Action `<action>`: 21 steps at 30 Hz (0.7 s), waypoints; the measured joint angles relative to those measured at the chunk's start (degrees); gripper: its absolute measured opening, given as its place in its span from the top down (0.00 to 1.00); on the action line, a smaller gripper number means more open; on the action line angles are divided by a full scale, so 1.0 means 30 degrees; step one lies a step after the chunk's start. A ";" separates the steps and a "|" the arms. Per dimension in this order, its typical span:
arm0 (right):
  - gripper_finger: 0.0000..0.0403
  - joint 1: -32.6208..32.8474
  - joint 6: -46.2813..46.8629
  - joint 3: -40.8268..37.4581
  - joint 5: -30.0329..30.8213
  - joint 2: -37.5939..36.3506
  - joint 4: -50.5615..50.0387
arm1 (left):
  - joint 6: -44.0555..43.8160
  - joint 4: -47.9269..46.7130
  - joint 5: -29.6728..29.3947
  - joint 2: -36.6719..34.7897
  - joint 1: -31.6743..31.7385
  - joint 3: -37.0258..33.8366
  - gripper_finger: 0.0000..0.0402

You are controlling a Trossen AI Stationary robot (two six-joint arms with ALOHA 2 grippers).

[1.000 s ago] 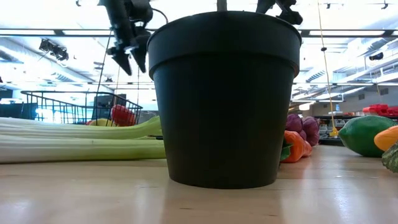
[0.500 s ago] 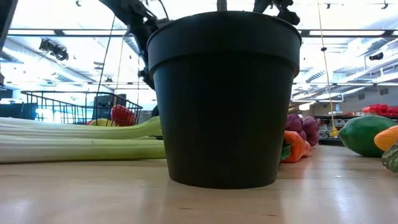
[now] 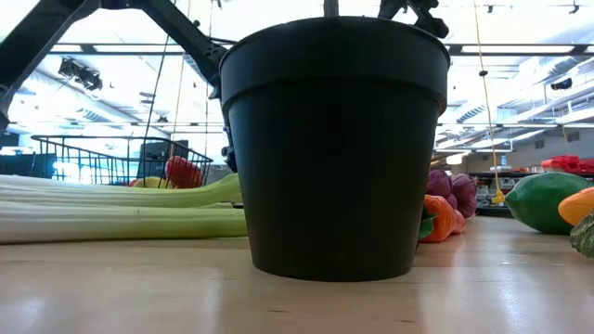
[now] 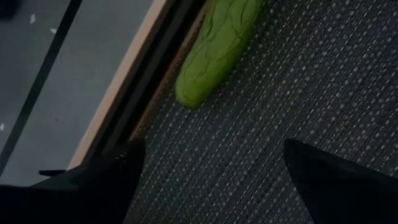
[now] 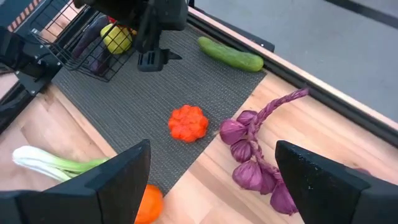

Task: Build produce basket
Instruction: Put the top green cucumber into the wire basket

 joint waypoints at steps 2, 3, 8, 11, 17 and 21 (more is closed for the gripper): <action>0.14 -0.0006 0.0370 0.0000 -0.0185 0.0005 0.0000 | 0.0151 0.0356 0.0007 0.0229 -0.0003 0.0000 0.03; 0.14 0.0000 0.0445 0.0000 -0.0226 0.0005 -0.0007 | 0.0348 0.0463 0.0007 0.0321 0.0000 0.0000 0.03; 0.14 0.0000 0.0730 0.0000 -0.0363 0.0005 -0.0082 | 0.1268 0.1102 0.0388 0.0572 0.0128 0.0006 0.03; 0.14 0.0000 0.1163 0.0000 -0.0379 0.0005 -0.0080 | 0.1313 0.1425 0.1022 0.0801 0.0388 0.0000 0.03; 0.14 0.0035 0.2024 0.0000 -0.0406 0.0005 -0.0087 | 0.1437 0.2249 0.1737 0.1351 0.0891 0.0007 0.03; 0.14 0.0102 0.2138 0.0000 -0.0668 0.0005 -0.0102 | 0.1502 0.2854 0.2191 0.1629 0.1018 0.0015 0.03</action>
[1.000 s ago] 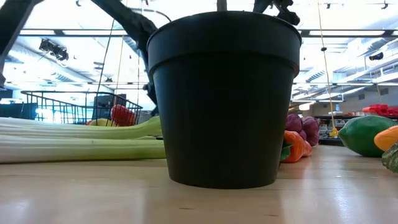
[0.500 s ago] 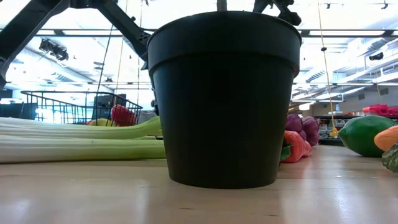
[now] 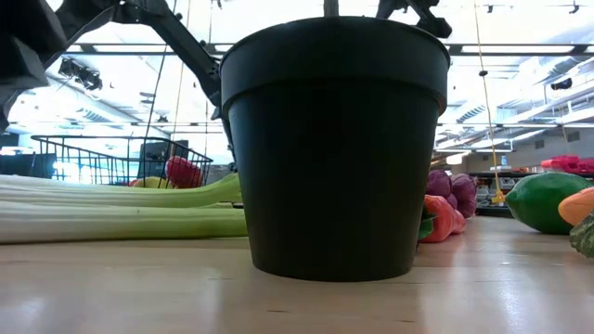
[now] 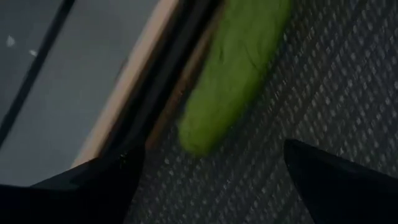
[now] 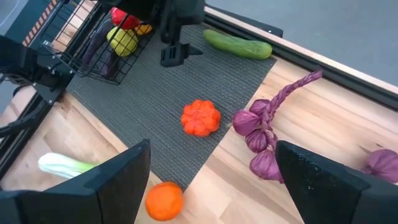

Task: Build produce basket
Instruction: Put the top green cucumber into the wire basket

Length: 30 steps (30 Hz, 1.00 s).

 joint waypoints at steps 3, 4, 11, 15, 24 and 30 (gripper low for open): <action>0.14 0.0074 0.0303 0.0000 -0.0047 0.0000 -0.0011 | 0.0279 0.0368 0.0356 0.0154 0.0067 -0.0007 0.03; 0.14 0.0089 0.0421 0.0000 -0.0046 0.0007 -0.0015 | 0.0413 0.0298 0.0526 0.0158 0.0067 -0.0015 0.03; 0.14 0.0126 0.0921 0.0000 -0.0039 0.0007 -0.0029 | 0.0989 0.0686 0.1030 0.0686 -0.0071 0.0004 0.03; 0.14 0.0132 0.0921 0.0000 0.0046 0.0007 -0.0047 | 0.1472 0.0495 0.1208 0.0923 -0.0177 0.0007 0.03; 0.14 0.0132 0.0921 0.0000 0.0157 0.0007 -0.0148 | 0.2614 0.0801 0.1116 0.0923 -0.0188 0.0000 0.06; 0.14 0.0132 0.0921 0.0000 0.0157 0.0007 -0.0182 | 0.2847 0.0786 0.1300 0.0923 -0.0395 0.0000 0.24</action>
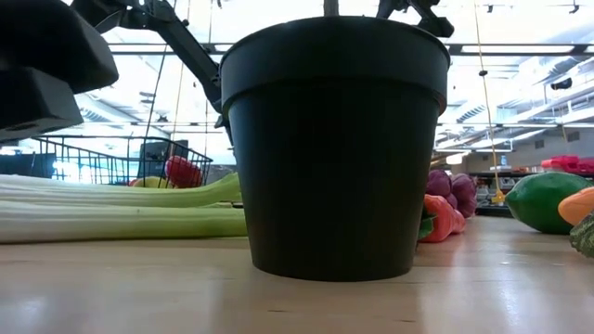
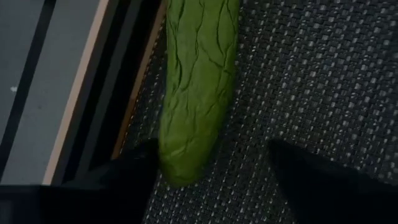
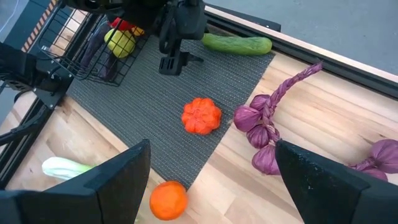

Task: Build produce basket
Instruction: Put the top green cucumber into the wire basket

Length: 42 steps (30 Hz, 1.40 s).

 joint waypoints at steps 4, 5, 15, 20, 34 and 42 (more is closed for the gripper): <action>0.14 0.0000 -0.0045 0.0000 0.0000 0.0000 -0.0007 | 0.0344 -0.0007 -0.0001 0.0000 -0.0113 0.0000 0.41; 0.14 0.0000 -0.0073 0.0000 0.0000 0.0000 -0.0007 | 0.0319 -0.0007 0.0006 0.0000 -0.0120 0.0000 0.46; 0.14 0.0000 -0.0574 0.0000 0.0042 0.0000 -0.0007 | -0.0669 -0.2826 0.0166 -0.0073 -0.0200 0.1376 0.82; 0.14 0.0000 -0.1100 0.0000 0.0364 0.0000 -0.0334 | -0.0722 -0.4478 0.0214 -0.0087 -0.0209 0.2988 0.84; 0.14 0.0000 -0.2701 0.0000 0.1271 0.0000 -0.1013 | -0.2945 -1.4972 0.0198 -0.0131 -0.0200 0.8706 0.84; 0.14 0.0000 -0.3365 0.0000 0.2242 0.0000 -0.0969 | -0.5016 -1.6710 0.0214 -0.2255 -0.0051 0.8893 0.86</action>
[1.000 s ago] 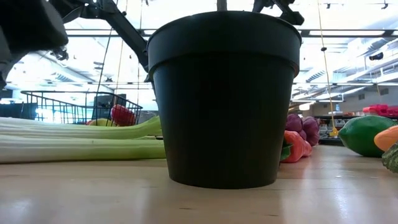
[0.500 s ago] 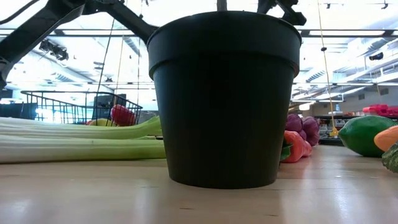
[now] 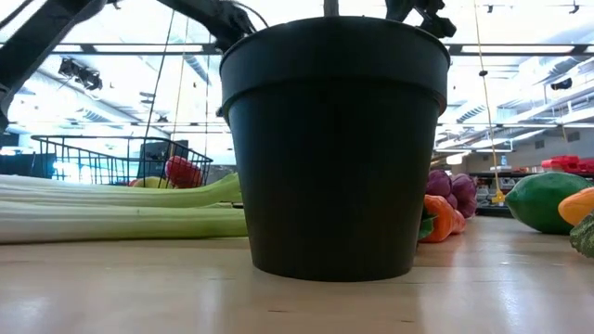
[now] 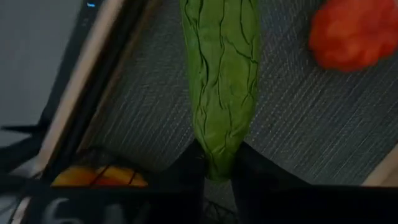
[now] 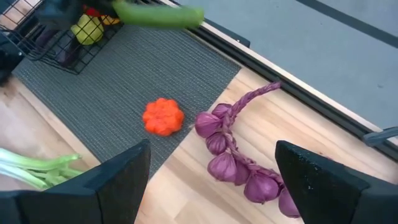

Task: Build produce basket
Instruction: Put the top green cucumber into the wire basket

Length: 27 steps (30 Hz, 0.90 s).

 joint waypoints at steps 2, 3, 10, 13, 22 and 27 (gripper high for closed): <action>0.14 0.0000 -0.0228 0.0000 0.0043 0.0000 0.0000 | -0.0747 -0.0228 -0.0007 -0.0857 0.0189 0.0002 0.86; 0.14 0.0000 -0.0286 0.0000 0.0046 0.0000 0.0000 | -0.1165 -0.0371 -0.0090 -0.1271 0.0254 0.0002 0.86; 0.14 0.0000 -0.0985 0.0000 0.0053 0.0000 0.0158 | -0.3082 -0.1917 -0.1796 -0.4003 0.0515 -0.0011 0.85; 0.14 0.0000 -0.1284 0.0000 0.0053 0.0000 0.0243 | -0.3846 -0.2497 -0.2175 -0.4948 0.0514 -0.0012 0.86; 0.14 0.0019 -0.1208 0.0000 -0.0027 0.0000 0.1584 | -0.7792 -0.5350 -0.5133 -0.7275 0.0478 -0.0028 0.84; 0.14 0.0422 -0.1095 0.0000 -0.0441 0.0000 0.2288 | -1.0216 -0.5330 -0.5598 -0.8789 0.0478 -0.0034 0.84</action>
